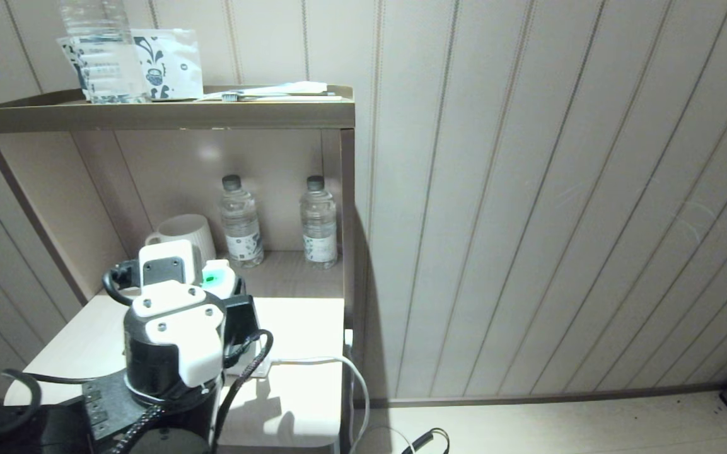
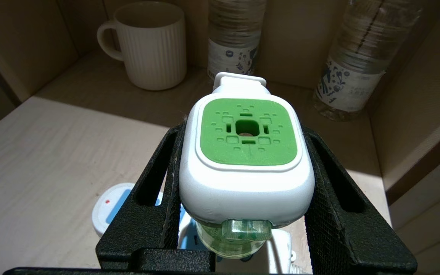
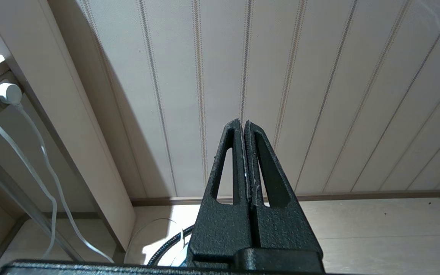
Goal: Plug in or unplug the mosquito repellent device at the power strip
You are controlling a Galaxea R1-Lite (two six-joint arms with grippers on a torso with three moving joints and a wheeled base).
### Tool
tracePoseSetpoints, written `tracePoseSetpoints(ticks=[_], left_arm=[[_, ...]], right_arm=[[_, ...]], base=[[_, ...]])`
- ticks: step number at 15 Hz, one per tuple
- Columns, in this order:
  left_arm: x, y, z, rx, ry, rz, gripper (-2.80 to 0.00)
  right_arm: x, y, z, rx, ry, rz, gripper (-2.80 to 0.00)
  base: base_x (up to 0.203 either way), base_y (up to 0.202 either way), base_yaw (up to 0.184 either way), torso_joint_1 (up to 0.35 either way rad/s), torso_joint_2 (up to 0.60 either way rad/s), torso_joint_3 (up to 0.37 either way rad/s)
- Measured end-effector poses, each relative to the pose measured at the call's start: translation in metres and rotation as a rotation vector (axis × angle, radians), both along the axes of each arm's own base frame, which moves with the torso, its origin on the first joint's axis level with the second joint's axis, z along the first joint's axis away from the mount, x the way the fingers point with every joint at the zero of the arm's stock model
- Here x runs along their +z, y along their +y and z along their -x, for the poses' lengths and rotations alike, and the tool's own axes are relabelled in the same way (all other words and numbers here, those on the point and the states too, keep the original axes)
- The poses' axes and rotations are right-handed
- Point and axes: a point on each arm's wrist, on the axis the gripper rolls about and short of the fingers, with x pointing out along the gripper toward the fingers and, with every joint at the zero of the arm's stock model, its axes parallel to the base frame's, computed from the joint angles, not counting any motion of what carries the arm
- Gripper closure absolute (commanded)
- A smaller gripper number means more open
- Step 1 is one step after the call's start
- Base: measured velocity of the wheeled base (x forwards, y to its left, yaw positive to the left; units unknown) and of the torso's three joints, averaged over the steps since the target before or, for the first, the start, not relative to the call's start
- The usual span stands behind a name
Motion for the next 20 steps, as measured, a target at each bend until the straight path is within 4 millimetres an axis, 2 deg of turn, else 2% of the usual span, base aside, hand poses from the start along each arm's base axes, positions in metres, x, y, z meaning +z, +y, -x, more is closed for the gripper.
tracePoseSetpoints(ticks=[4, 7, 9, 11, 15, 20], left_arm=[[0.030, 0.025, 0.021, -0.118, 0.059, -0.034, 0.00], [0.054, 0.059, 0.024, -0.189, 0.190, -0.074, 0.00], [0.077, 0.086, 0.025, -0.261, 0.300, -0.108, 0.00], [0.093, 0.101, 0.028, -0.342, 0.410, -0.138, 0.00], [0.101, 0.106, 0.021, -0.415, 0.662, -0.283, 0.00], [0.119, 0.097, 0.001, -0.520, 0.901, -0.264, 0.00]], right_arm=[[0.000, 0.000, 0.000, 0.000, 0.000, 0.000, 0.00], [0.000, 0.000, 0.000, 0.000, 0.000, 0.000, 0.00], [0.000, 0.000, 0.000, 0.000, 0.000, 0.000, 0.00], [0.000, 0.000, 0.000, 0.000, 0.000, 0.000, 0.00], [0.000, 0.000, 0.000, 0.001, 0.000, 0.000, 0.00], [0.000, 0.000, 0.000, 0.000, 0.000, 0.000, 0.00]], base=[[0.000, 0.000, 0.000, 0.000, 0.00, 0.000], [0.000, 0.000, 0.000, 0.000, 0.00, 0.000], [0.000, 0.000, 0.000, 0.000, 0.00, 0.000], [0.000, 0.000, 0.000, 0.000, 0.00, 0.000], [0.000, 0.000, 0.000, 0.000, 0.00, 0.000], [0.000, 0.000, 0.000, 0.000, 0.00, 0.000]])
